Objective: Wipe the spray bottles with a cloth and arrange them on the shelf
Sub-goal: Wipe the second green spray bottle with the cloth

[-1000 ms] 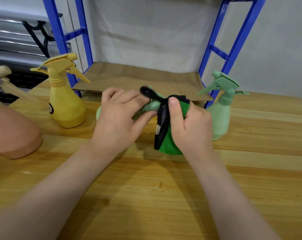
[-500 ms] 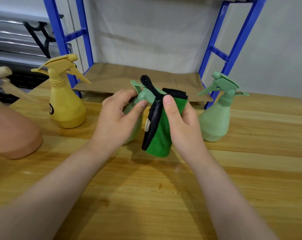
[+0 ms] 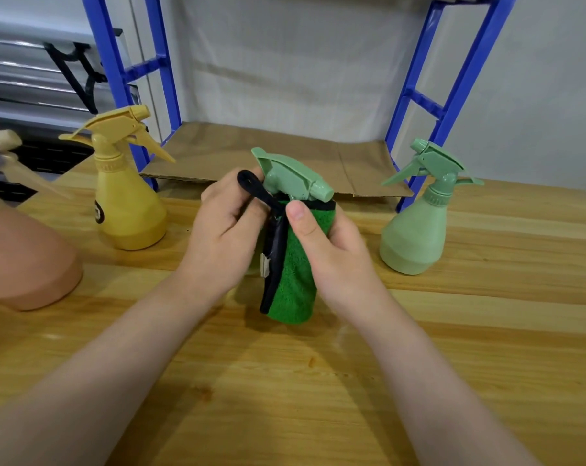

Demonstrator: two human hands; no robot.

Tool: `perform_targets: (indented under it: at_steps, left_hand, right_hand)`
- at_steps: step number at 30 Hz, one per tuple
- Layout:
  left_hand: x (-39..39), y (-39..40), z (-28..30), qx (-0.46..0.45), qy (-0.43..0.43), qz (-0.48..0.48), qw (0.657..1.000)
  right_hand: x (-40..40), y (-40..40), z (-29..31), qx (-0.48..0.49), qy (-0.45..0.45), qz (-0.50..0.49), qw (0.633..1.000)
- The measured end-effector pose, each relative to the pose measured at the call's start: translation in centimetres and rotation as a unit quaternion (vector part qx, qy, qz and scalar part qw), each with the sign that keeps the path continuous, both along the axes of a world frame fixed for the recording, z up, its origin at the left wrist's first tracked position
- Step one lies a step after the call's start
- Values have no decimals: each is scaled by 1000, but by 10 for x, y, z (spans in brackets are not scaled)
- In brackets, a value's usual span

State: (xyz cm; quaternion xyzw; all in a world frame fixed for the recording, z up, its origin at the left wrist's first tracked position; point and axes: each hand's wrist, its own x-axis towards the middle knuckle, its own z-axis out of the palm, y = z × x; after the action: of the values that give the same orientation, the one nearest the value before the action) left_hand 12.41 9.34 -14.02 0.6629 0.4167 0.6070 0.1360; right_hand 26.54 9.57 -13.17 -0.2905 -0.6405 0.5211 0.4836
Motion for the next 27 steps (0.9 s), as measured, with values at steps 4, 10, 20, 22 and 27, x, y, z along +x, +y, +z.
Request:
perform_targets:
  at_steps: [4,10,20,22,27]
  left_hand:
    - [-1,4,-5,-5,0,-20,1000]
    - [-4,5,0,-53,-14,-73,996]
    - [0,4,-1,-35,-7,-29,999]
    - [1,3,-1,-45,-16,-26,999]
    - [1,4,-3,-32,-35,-25,999]
  right_hand:
    - [3,-5,8,-97,89,78,988]
    - [4,-2,5,-169,113,125,971]
    - [-1,-6,8,-120,72,30,990]
    - [-1,0,1,-50,12,-47,998]
    - [9,14,-10,137,-186,-246,941]
